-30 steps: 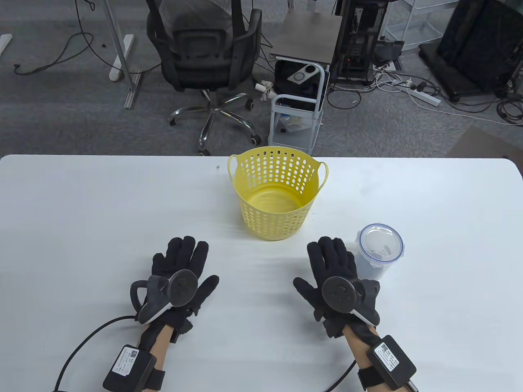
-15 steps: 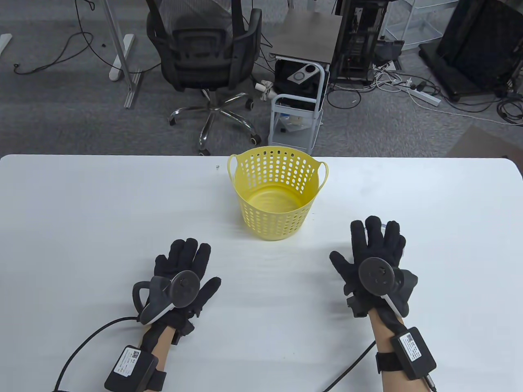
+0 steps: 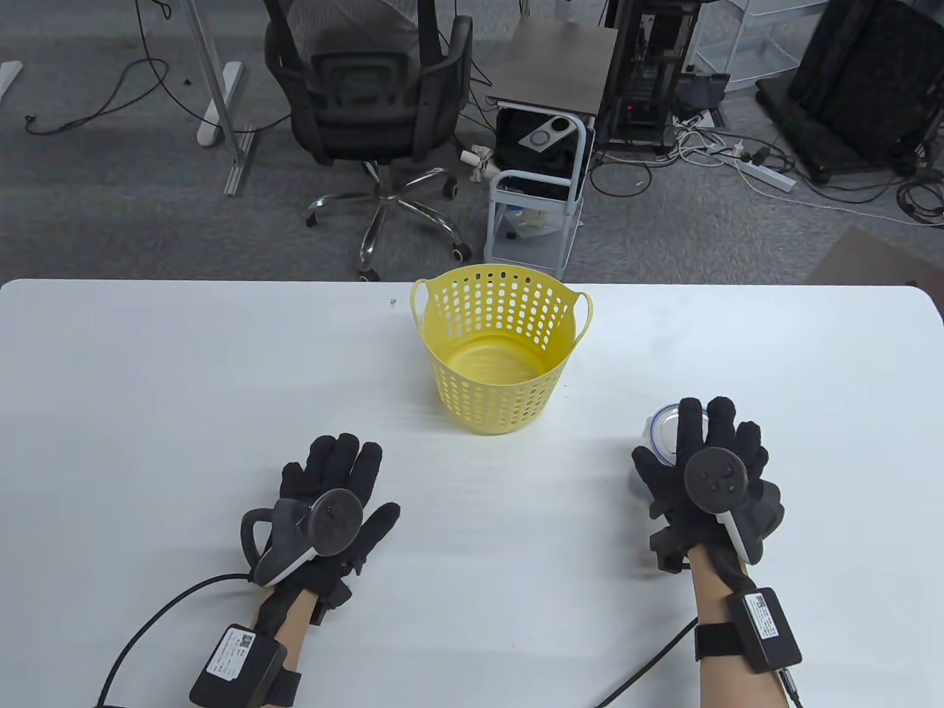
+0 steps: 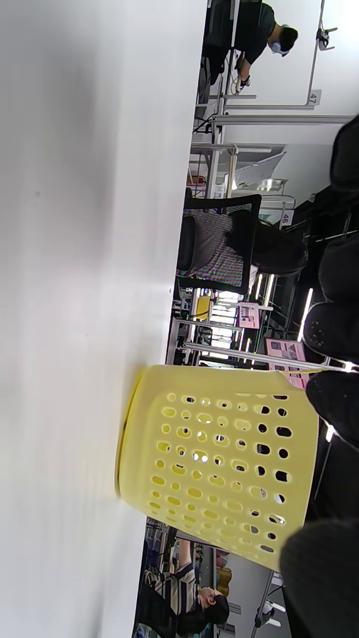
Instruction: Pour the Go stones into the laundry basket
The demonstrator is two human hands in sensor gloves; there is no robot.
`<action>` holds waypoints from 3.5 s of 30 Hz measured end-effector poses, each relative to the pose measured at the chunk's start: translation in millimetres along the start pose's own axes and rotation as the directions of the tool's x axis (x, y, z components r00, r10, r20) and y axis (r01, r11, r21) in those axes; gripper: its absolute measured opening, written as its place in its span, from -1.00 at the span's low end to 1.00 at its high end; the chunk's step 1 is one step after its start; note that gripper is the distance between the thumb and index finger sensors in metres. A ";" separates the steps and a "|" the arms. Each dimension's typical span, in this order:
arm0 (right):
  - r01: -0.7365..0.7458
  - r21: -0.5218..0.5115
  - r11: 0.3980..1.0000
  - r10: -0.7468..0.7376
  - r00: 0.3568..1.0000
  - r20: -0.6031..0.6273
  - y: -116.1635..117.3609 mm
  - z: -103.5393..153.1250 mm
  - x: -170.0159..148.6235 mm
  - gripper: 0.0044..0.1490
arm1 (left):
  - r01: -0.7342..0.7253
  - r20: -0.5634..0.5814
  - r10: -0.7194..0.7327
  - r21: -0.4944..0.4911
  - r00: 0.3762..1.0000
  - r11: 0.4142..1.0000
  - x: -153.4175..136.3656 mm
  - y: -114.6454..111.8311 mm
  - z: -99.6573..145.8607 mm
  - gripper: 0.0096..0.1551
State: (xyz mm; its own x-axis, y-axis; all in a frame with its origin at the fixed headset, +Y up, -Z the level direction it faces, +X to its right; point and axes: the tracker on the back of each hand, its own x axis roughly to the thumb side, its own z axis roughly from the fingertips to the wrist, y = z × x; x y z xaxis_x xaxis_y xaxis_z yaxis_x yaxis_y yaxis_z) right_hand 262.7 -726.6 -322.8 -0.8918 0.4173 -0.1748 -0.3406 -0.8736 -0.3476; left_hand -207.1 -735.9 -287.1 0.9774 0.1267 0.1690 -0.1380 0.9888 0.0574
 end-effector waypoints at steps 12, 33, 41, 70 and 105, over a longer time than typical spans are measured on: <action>0.010 -0.037 0.999 -0.005 0.992 0.124 -4.3 6.9 20.1 0.21 | -0.004 -0.002 0.004 -0.003 1.000 1.000 0.4 -0.2 -0.4 0.02; 0.063 0.011 0.998 -0.061 0.883 0.466 5.4 77.2 118.0 0.24 | -0.012 -0.017 0.012 -0.003 1.000 1.000 -2.9 1.3 -1.3 0.02; 0.067 0.073 0.995 -0.096 0.832 0.546 19.4 103.2 143.8 0.24 | -0.016 -0.020 0.016 -0.005 1.000 1.000 -3.8 1.8 -2.0 0.01; 0.354 0.209 0.912 -0.408 0.838 0.363 19.2 85.2 121.8 0.07 | -0.348 -0.044 0.345 -0.102 0.938 0.932 39.6 21.4 -15.6 -0.19; 0.480 0.548 0.685 -0.544 0.838 -0.054 63.7 67.0 89.9 -0.23 | -0.651 -0.191 0.622 -0.230 0.759 0.724 62.6 -32.3 -21.1 -0.24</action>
State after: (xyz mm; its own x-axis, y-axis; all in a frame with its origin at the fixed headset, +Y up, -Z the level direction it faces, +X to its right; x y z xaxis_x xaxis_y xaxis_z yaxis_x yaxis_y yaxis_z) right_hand 140.9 -761.5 -299.0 -0.5455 0.8381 -0.0077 -0.8248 -0.5351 0.1829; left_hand -138.1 -758.2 -299.1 0.6870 0.7263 -0.0244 -0.6991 0.6514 -0.2948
